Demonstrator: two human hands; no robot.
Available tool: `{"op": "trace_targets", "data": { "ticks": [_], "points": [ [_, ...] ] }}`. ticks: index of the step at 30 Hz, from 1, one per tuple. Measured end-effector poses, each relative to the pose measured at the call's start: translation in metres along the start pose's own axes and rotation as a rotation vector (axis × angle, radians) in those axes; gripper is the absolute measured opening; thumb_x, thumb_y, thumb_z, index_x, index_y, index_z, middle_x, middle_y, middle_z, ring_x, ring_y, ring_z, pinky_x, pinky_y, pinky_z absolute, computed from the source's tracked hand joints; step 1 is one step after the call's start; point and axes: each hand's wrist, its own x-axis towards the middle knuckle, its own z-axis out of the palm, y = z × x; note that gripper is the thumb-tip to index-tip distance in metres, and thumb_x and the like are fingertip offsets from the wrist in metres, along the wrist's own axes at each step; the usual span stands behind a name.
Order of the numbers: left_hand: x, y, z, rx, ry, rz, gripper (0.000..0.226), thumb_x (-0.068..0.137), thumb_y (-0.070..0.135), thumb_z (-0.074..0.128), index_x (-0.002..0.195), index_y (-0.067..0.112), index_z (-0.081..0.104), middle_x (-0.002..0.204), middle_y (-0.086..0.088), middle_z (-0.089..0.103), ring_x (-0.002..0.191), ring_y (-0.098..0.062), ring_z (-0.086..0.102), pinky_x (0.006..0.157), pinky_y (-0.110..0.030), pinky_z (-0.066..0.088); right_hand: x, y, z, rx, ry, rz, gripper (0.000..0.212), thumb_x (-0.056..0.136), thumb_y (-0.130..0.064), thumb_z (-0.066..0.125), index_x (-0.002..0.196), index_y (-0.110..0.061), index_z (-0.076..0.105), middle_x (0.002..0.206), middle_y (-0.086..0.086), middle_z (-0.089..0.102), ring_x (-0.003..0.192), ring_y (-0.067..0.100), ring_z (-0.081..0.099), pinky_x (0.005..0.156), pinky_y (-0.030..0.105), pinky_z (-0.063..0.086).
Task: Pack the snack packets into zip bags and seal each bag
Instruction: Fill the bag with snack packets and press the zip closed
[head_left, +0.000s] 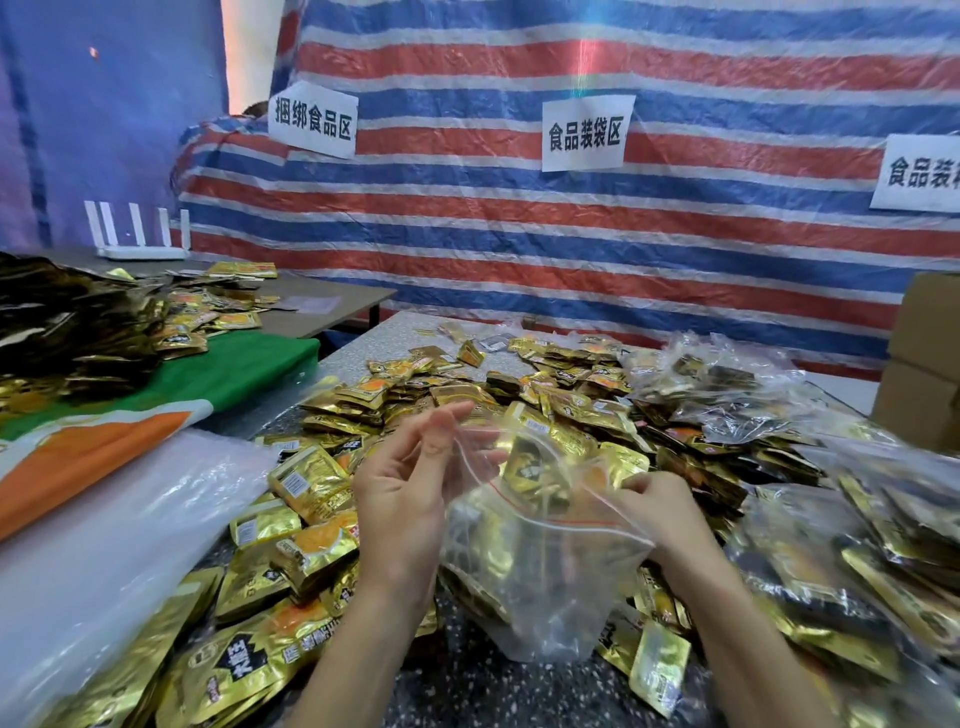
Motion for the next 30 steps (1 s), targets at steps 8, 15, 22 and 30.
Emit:
{"op": "trace_targets", "data": {
  "ticks": [8, 15, 22, 30],
  "points": [
    [-0.001, -0.001, 0.004, 0.017, -0.001, -0.006, 0.025, 0.085, 0.039, 0.064, 0.095, 0.021, 0.078, 0.091, -0.018, 0.076, 0.079, -0.034, 0.075, 0.070, -0.034, 0.061, -0.062, -0.069, -0.056, 1.119, -0.128, -0.324, 0.027, 0.082, -0.026, 0.066, 0.104, -0.011, 0.068, 0.102, 0.008, 0.077, 0.087, 0.020, 0.075, 0.063, 0.029, 0.060],
    [-0.005, -0.003, 0.009, 0.049, -0.003, 0.004, 0.020, 0.087, 0.033, 0.062, 0.090, 0.024, 0.080, 0.088, -0.009, 0.077, 0.074, -0.022, 0.076, 0.065, -0.028, 0.060, -0.093, -0.089, -0.050, 0.727, 0.044, -0.543, 0.031, 0.076, -0.032, 0.073, 0.102, -0.016, 0.070, 0.098, 0.004, 0.078, 0.087, 0.021, 0.076, 0.061, 0.033, 0.062],
    [-0.006, -0.001, 0.011, 0.035, -0.008, -0.005, 0.023, 0.088, 0.035, 0.061, 0.094, 0.021, 0.078, 0.089, -0.014, 0.077, 0.075, -0.028, 0.076, 0.064, -0.033, 0.061, -0.080, -0.072, -0.034, 0.316, 0.058, -0.707, 0.021, 0.084, -0.014, 0.080, 0.100, -0.024, 0.071, 0.096, -0.007, 0.076, 0.091, 0.015, 0.073, 0.081, 0.036, 0.059],
    [-0.006, -0.001, 0.012, -0.072, 0.071, -0.075, 0.026, 0.080, 0.038, 0.065, 0.090, 0.018, 0.079, 0.086, -0.021, 0.075, 0.073, -0.033, 0.075, 0.064, -0.035, 0.060, -0.068, -0.044, -0.048, 0.155, -0.548, -0.522, 0.044, 0.067, -0.054, 0.083, 0.107, -0.042, 0.068, 0.115, -0.009, 0.072, 0.108, 0.012, 0.070, 0.087, 0.040, 0.059]
  ]
}}
